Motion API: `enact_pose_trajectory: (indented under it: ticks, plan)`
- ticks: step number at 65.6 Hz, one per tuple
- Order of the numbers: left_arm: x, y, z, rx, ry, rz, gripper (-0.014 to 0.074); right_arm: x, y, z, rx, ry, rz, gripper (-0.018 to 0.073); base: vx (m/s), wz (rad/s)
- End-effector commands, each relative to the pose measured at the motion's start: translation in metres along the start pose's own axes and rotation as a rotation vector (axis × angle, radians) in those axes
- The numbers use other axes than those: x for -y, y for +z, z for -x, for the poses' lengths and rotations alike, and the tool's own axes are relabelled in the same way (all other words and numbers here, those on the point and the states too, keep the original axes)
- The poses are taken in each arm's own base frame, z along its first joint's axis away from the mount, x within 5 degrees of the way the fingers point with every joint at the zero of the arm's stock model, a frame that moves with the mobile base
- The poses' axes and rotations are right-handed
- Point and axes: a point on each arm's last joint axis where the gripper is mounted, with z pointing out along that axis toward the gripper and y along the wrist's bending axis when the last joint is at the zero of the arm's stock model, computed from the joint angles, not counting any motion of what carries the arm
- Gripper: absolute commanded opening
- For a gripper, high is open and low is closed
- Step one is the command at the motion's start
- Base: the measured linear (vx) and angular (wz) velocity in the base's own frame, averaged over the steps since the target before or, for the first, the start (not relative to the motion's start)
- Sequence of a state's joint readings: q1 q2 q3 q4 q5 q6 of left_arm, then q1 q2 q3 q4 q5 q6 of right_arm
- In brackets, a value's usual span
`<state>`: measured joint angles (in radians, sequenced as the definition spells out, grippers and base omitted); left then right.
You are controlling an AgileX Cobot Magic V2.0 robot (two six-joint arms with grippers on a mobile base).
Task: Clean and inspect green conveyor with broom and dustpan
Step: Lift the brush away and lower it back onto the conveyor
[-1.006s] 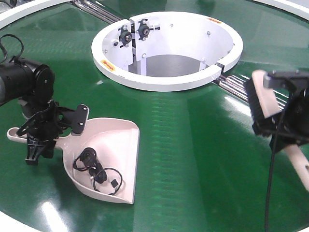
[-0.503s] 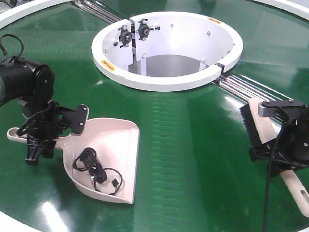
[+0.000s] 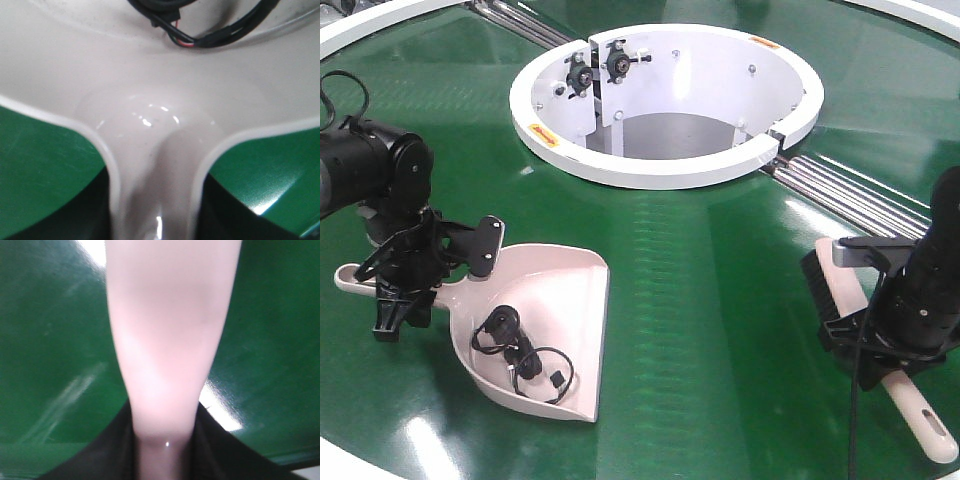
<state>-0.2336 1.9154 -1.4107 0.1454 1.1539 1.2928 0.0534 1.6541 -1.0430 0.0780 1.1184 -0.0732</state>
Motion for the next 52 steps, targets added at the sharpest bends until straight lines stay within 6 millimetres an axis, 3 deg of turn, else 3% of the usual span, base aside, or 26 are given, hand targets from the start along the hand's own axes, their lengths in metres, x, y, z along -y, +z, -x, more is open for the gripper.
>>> enact_pose_trajectory:
  ticks: [1,16,30,52]
  plan:
    - [0.0001,-0.0247,-0.0021,0.014,-0.020,0.068,-0.0007,0.0005,-0.0087,0.0020,0.021,-0.006,0.003,0.0019,0.00,0.00]
    - [0.0007,-0.0245,-0.0031,0.013,-0.024,0.060,-0.0005,0.0032,0.0000,0.0051,-0.012,-0.007,-0.017,0.0075,0.00,0.00]
    - [0.0014,-0.0244,-0.0033,0.012,-0.068,0.051,0.0017,0.0032,0.0004,0.0066,0.002,-0.006,-0.017,0.0209,0.00,0.00]
    - [0.0017,-0.0244,-0.0025,0.020,-0.072,0.048,0.0188,0.0033,0.0004,0.0081,0.018,-0.004,-0.018,0.0437,0.00,0.00]
